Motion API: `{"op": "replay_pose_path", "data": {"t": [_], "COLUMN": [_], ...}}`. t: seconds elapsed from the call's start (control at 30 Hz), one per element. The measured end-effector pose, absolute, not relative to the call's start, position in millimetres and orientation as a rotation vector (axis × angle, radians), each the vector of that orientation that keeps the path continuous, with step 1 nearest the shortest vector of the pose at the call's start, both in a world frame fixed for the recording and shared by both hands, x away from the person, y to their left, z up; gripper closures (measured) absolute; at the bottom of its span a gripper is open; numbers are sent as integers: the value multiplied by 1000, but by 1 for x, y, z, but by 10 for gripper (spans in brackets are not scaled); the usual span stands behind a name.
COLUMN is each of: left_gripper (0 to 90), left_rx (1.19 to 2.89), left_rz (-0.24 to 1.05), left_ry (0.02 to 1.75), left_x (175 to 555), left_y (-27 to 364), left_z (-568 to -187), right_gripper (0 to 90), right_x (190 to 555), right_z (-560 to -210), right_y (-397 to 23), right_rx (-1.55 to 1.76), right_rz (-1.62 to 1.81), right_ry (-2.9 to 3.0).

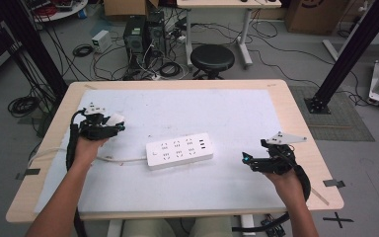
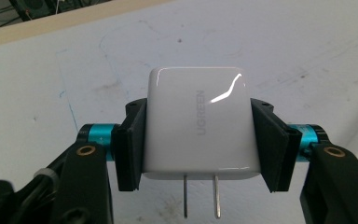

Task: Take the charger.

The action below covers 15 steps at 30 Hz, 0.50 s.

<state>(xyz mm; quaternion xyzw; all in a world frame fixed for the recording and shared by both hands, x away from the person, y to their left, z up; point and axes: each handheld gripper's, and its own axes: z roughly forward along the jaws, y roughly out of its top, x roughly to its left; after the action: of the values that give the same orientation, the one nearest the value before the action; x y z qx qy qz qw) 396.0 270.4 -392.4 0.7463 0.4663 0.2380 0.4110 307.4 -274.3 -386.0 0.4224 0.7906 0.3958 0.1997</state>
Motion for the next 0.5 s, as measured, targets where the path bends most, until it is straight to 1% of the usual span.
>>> {"op": "replay_pose_path", "data": {"t": [0.37,0.5], "left_gripper": [426,425], "left_rx": [1837,1850], "left_rz": [597,592], "left_ry": [1076,1034], "left_x": [363,354], "left_y": [268,265], "left_z": [-371,-366], "right_gripper": [154,154], "right_x": [306,305], "right_z": [-380,-379], "right_y": [-269,-268], "right_rx": [1142,1137], "right_rz": [1115,1122], "right_ry": [2226,2229]}}
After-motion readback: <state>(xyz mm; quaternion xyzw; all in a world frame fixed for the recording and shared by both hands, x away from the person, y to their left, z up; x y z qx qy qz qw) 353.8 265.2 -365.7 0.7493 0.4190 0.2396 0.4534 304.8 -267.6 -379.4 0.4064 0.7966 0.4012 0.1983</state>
